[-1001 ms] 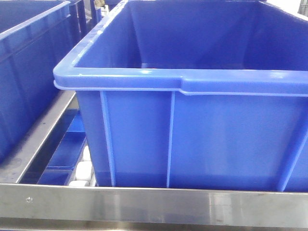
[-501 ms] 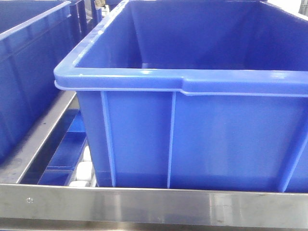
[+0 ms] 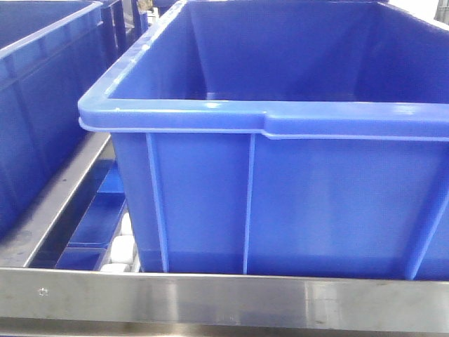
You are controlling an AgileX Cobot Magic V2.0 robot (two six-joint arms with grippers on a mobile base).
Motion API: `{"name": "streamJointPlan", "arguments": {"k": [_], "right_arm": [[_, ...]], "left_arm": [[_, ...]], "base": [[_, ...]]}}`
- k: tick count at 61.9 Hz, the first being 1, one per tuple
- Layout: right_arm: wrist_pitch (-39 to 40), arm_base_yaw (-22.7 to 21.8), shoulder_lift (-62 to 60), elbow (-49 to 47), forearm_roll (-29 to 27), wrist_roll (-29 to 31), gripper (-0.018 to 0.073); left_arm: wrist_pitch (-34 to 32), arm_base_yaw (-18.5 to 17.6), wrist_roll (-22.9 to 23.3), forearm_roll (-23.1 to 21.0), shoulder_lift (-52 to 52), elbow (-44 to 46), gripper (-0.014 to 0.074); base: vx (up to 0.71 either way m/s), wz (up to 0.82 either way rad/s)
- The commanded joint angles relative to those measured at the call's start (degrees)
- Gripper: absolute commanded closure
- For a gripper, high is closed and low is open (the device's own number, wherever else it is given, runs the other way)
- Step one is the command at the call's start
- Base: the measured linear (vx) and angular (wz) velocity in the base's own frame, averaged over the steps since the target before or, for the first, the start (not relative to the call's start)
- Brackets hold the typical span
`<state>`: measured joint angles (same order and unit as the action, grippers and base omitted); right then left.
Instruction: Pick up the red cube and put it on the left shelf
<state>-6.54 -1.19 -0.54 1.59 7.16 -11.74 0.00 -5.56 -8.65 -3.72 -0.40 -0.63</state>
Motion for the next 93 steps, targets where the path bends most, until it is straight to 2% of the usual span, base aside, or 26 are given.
{"name": "streamJointPlan", "arguments": {"k": [1,23,36,93], "right_arm": [[4.8,-0.4,-1.1,-1.4,0.0,0.0,0.0503],[5.3,-0.4,-1.0,-1.3,-0.1,0.4,0.0503],[5.4,-0.4,-1.0,-1.3,-4.9,7.4,0.0503],[4.6,-0.5,-1.0,-1.3,-5.0,7.5,0.0503]], "left_arm": [[-4.8,-0.4,-0.1,-0.1,0.5,-1.3,0.0491],[-4.8,-0.4,-0.1,-0.1,0.5,-1.3,0.0491],[-4.8,-0.4,-0.1,-0.1,0.5,-1.3,0.0491],[-4.8,-0.4,-0.1,-0.1,0.5,-1.3,0.0491]], "base": [[0.0,0.0],[0.0,0.0],[0.02,0.1],[0.0,-0.02]]}}
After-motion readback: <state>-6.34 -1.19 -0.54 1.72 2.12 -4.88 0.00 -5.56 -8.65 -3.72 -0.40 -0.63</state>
